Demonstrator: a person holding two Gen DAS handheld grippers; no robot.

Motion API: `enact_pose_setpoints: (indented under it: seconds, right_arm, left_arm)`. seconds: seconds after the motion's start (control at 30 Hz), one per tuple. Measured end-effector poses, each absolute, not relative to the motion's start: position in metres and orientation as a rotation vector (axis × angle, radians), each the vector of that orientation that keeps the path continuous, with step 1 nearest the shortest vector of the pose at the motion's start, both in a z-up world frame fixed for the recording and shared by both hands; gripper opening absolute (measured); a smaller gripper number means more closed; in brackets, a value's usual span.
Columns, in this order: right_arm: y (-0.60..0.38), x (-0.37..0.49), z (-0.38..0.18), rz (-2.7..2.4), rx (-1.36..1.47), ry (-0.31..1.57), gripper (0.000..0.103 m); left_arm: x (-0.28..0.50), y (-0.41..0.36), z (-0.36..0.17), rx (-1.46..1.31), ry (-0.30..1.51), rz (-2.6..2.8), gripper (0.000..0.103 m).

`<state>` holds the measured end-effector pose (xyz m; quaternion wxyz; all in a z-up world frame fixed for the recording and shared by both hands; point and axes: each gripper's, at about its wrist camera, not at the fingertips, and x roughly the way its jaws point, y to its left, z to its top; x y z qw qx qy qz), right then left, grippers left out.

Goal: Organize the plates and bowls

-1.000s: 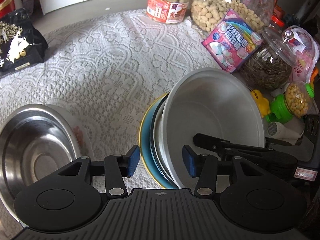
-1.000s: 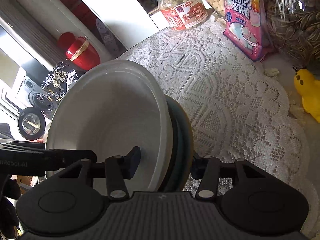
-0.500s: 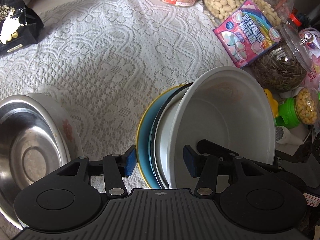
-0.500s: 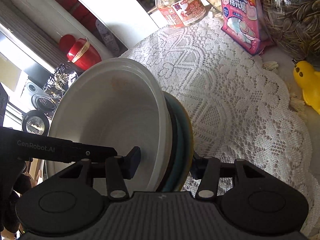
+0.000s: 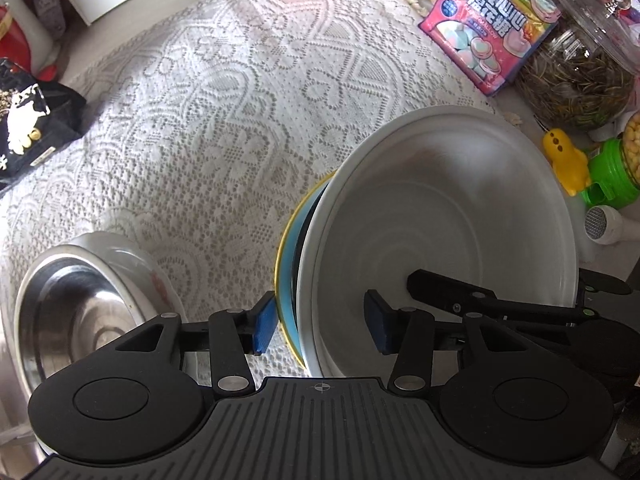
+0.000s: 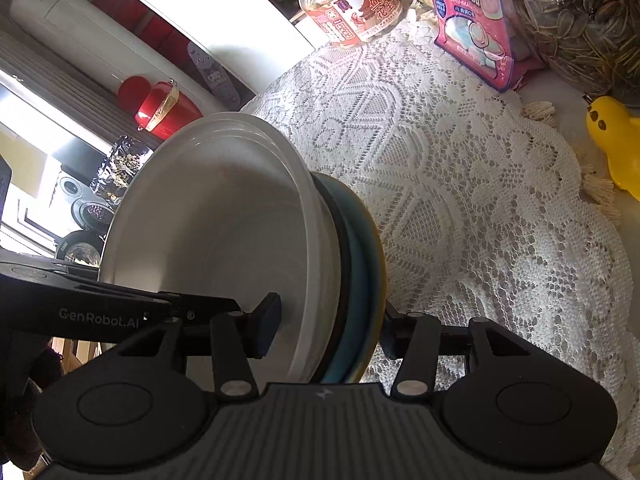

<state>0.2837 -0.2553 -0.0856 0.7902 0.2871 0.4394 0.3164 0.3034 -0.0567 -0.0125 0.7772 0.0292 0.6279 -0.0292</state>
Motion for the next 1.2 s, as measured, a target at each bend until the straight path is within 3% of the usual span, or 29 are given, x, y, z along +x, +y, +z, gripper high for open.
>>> enact_pose_setpoints:
  seconds: [0.43,1.2]
  right_arm:
    - [-0.256,0.285,-0.087,0.685,0.629,0.952,0.049]
    - [-0.262,0.282,-0.089,0.684,0.641,0.955,0.049]
  left_arm:
    - [0.306,-0.048,-0.02,0.02,1.374,-0.146,0.056]
    - [0.319,-0.059,-0.018,0.075,1.448,-0.117,0.054]
